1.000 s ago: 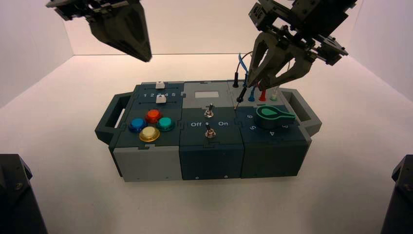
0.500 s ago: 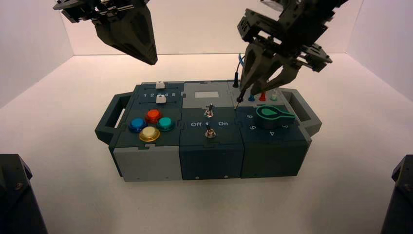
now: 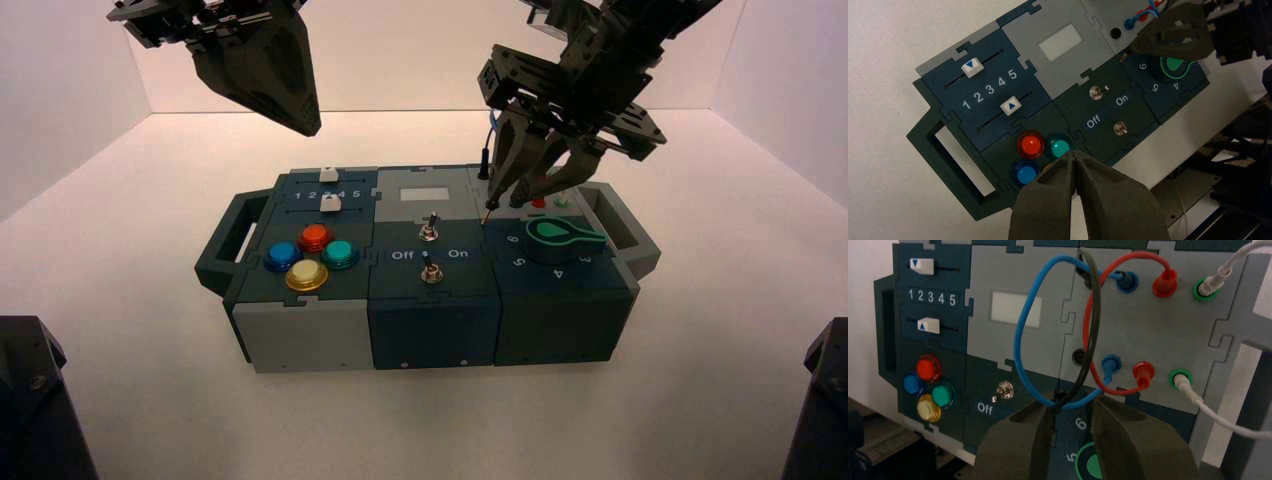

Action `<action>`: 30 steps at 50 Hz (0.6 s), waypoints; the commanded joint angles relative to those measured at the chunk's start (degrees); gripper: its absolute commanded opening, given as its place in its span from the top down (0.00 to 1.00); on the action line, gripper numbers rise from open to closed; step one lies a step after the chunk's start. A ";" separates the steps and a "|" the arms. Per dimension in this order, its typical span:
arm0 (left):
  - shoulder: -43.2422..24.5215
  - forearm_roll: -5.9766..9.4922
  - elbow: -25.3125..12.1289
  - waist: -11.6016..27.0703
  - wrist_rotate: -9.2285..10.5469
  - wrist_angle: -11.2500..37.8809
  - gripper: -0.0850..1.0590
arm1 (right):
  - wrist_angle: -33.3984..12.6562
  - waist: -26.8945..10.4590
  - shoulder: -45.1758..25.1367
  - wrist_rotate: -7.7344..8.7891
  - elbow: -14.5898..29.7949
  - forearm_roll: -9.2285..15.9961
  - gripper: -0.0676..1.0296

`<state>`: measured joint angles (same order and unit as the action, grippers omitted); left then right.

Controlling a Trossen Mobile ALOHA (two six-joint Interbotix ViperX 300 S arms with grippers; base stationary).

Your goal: Insert the black wire.

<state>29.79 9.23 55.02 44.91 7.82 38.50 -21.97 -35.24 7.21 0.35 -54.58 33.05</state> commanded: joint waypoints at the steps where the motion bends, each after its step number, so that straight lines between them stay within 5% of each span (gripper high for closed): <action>1: 0.53 -0.18 -1.67 0.09 -0.26 -0.09 0.95 | 0.62 -0.09 -0.18 0.09 2.29 0.26 0.63; 22: 0.53 -0.18 -1.93 0.18 -0.88 1.14 0.95 | 0.53 -0.18 -2.37 0.00 4.04 0.18 0.63; 30: 0.53 -0.26 -1.93 0.09 -1.05 1.41 0.95 | 0.09 -0.09 -2.64 0.00 3.87 0.18 0.71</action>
<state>29.88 9.14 55.02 44.91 6.94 39.81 -21.88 -35.24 4.22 0.35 -51.86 33.05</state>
